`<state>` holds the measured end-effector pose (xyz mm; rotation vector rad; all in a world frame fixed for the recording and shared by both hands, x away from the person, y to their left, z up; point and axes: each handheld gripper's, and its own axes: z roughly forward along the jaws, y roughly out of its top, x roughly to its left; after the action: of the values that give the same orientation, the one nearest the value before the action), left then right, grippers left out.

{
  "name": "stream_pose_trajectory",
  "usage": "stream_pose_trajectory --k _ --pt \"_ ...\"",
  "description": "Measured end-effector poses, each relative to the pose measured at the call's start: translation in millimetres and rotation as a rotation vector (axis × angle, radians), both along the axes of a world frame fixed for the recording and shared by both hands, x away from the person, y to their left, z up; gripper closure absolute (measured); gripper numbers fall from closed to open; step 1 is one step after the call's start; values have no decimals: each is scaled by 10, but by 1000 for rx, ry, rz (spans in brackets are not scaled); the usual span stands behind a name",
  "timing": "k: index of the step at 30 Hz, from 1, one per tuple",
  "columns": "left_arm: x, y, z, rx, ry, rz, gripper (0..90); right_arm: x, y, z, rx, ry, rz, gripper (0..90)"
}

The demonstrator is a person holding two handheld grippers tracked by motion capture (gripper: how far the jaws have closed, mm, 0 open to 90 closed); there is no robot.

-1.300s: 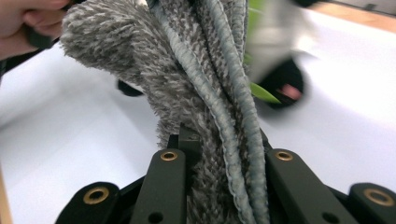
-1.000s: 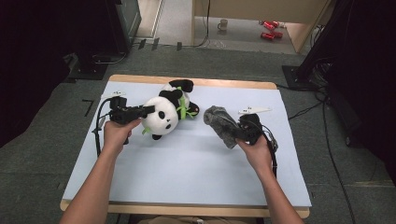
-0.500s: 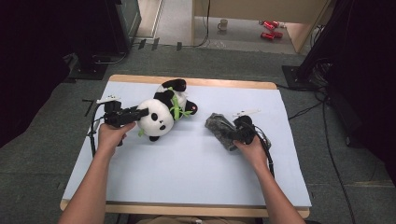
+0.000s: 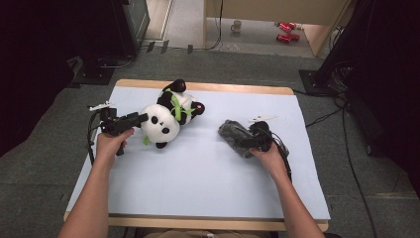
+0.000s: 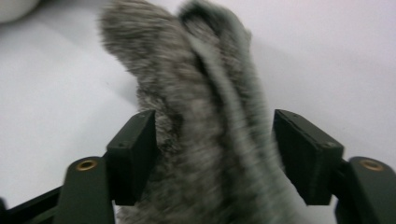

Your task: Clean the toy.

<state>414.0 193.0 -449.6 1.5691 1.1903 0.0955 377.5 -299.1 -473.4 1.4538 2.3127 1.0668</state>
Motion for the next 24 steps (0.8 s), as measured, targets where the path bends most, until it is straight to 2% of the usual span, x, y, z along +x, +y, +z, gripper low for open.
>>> stream_pose_trajectory --k 6,9,14,17,22,24 --pt "-79 19 89 96 -53 -17 342 -41 -96 86 17 -34 -14 267" --pt "-101 12 112 130 -60 -36 341 -66 -143 129 23 -49 -5 263" --pt "-145 -38 118 212 -67 -52 328 -100 -208 201 -3 -89 -19 285" --pt "-194 -60 128 267 -105 -69 324 -114 -272 235 14 -84 -26 275" --pt "-273 -4 125 300 -103 -48 323 -131 -395 259 29 -73 13 193" --pt "-335 34 113 303 -107 -36 323 -140 -444 267 -18 -99 -2 202"
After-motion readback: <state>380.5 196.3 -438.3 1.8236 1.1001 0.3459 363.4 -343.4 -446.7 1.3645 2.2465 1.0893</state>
